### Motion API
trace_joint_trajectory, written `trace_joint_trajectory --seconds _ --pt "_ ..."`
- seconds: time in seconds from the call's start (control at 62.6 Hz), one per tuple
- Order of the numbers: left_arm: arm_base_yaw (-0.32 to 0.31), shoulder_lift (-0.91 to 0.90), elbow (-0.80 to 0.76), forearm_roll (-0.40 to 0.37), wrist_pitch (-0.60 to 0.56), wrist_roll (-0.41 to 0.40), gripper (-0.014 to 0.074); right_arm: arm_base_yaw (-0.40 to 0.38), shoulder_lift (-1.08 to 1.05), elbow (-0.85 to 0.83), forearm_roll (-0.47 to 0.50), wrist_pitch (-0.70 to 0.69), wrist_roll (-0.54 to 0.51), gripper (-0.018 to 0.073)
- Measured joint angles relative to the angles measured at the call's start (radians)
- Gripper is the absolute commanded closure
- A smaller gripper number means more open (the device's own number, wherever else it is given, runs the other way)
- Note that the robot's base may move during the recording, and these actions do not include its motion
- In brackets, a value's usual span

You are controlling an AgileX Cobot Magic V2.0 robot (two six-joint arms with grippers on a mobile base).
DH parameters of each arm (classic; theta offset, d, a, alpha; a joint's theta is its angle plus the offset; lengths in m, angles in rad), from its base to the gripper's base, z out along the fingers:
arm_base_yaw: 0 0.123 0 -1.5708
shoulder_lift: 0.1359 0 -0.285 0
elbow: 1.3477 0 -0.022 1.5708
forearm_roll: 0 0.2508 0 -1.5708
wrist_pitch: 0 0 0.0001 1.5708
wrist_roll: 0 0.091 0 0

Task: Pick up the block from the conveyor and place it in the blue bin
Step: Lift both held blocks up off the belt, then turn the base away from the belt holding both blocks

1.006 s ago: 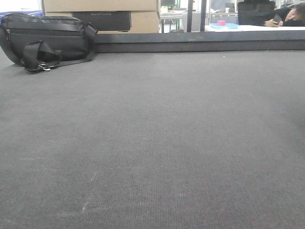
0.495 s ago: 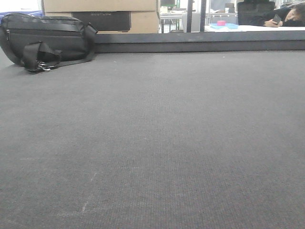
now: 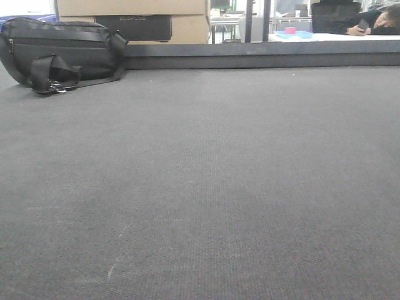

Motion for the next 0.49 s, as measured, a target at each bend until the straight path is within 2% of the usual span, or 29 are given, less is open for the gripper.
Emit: trace_joint_trajectory --seconds 0.495 --pt "0.000 -0.005 0.000 0.000 0.000 0.000 0.0708 0.000 -0.007 0.000 -0.002 -0.002 0.000 0.0713"
